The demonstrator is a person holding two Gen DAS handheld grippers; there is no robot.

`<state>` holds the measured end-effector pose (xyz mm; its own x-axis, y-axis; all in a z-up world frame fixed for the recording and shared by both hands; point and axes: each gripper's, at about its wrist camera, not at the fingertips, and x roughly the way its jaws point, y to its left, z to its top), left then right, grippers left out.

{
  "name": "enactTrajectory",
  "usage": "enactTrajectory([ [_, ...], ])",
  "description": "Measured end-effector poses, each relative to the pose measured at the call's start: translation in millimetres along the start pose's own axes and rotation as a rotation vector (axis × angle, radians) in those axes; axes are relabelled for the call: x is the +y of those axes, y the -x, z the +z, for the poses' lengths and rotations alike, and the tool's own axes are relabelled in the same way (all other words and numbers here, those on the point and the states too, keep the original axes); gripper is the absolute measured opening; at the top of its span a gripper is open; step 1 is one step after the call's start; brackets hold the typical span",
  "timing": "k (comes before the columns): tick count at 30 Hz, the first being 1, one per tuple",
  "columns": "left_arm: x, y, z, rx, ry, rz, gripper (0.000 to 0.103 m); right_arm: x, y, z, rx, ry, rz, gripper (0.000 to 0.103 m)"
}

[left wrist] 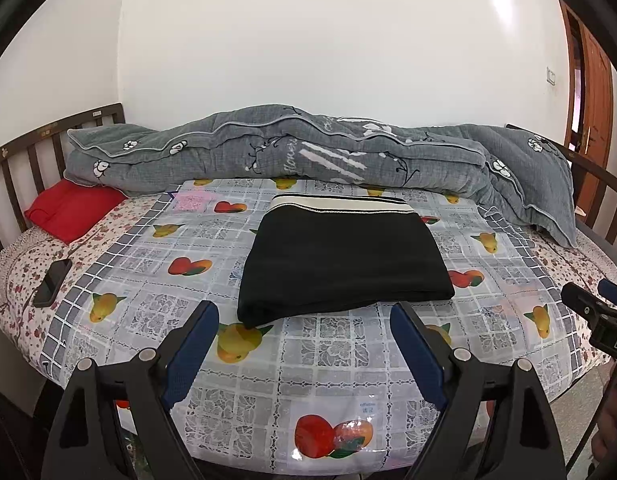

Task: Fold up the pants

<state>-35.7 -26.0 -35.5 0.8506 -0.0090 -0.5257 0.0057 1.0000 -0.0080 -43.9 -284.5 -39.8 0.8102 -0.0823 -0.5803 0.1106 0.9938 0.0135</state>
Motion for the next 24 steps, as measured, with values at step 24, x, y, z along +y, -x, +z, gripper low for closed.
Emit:
enactTrajectory([
  [24,-6.9,4.6,2.5,-0.013,0.005,0.004,0.087,5.6,6.7,3.8,-0.012,0.003,0.006,0.098],
])
